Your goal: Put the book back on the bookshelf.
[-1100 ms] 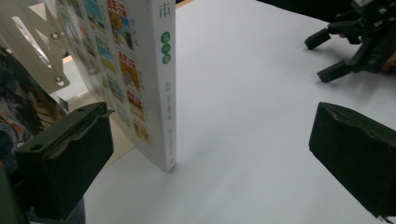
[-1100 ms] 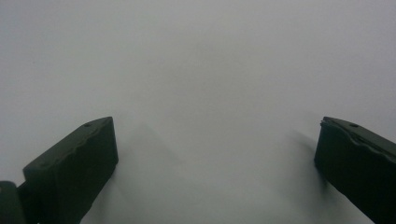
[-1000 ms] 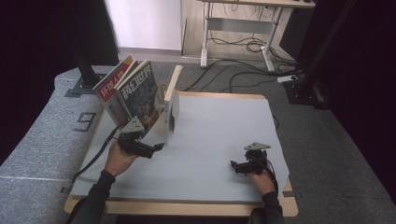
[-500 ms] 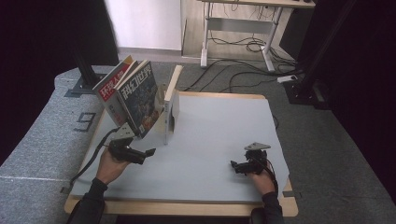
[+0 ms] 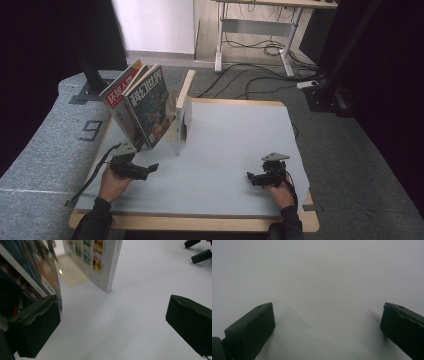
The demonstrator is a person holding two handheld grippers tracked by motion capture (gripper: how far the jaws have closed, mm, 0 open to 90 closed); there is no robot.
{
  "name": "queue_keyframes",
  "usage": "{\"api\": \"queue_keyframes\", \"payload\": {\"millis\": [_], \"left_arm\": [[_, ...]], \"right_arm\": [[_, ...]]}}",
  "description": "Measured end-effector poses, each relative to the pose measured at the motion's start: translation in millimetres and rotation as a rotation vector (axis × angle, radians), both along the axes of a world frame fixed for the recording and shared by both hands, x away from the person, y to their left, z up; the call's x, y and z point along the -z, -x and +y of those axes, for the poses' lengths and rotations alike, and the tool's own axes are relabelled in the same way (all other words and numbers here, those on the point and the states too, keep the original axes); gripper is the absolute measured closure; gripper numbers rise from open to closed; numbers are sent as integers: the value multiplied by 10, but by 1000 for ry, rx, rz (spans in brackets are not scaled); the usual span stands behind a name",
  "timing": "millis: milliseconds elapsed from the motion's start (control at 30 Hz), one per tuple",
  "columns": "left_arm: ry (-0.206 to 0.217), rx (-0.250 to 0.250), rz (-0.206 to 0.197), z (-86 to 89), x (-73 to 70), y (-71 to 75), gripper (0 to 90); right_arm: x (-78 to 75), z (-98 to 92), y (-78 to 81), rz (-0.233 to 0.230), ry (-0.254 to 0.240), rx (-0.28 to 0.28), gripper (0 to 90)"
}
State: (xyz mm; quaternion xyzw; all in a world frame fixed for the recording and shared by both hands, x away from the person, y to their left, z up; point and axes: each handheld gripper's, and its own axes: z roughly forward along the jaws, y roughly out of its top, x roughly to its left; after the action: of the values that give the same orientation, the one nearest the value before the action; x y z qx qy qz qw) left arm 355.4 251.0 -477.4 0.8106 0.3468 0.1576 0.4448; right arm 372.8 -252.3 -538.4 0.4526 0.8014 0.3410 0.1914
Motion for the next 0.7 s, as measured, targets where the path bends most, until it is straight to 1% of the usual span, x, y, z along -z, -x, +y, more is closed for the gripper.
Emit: {"api": "queue_keyframes", "payload": {"millis": [33, 67, 133, 200, 233, 300, 333, 400, 433, 567, 600, 633, 667, 700], "left_arm": [[-25, -2, 6, -4, 35, -2, 0], [-31, -3, 3, -7, 61, 1, 0], [-29, 6, 23, -3, 107, -12, 0], [-29, 0, 30, 7, 148, -22, 0], [-38, 1, 40, 7, 175, -30, 0], [-68, 6, 44, -22, 222, -34, 0], [-76, 7, 49, -40, 251, -35, 0], [-78, 14, 67, -62, 316, -48, 0], [-92, 14, 82, -75, 365, -60, 0], [-153, 20, 111, -121, 496, -86, 0], [-168, 21, 123, -131, 508, -95, 0], [-173, 29, 150, -139, 517, -120, 0], [-177, 32, 167, -142, 524, -136, 0], [-180, 29, 169, -145, 527, -139, 0]], "right_arm": [[0, 0, 0, 0, 0, 0, 0], [0, 0, 0, 0, 0, 0, 0], [0, 0, 0, 0, 0, 0, 0], [0, 0, 0, 0, 0, 0, 0], [0, 0, 0, 0, 0, 0, 0], [0, 1, 0, 0, 0, 0, 0], [0, 0, 0, 0, 0, 0, 0], [0, 0, 0, 0, -1, 0, 0], [0, 0, 0, 0, 0, 0, 0], [0, 0, 0, 0, -1, 0, 0], [0, 0, 0, 0, -1, 0, 0], [0, 0, -1, 0, -1, -1, 0], [0, 0, 0, 0, -1, 0, 0], [0, 0, 0, 0, -1, 0, 0]]}}
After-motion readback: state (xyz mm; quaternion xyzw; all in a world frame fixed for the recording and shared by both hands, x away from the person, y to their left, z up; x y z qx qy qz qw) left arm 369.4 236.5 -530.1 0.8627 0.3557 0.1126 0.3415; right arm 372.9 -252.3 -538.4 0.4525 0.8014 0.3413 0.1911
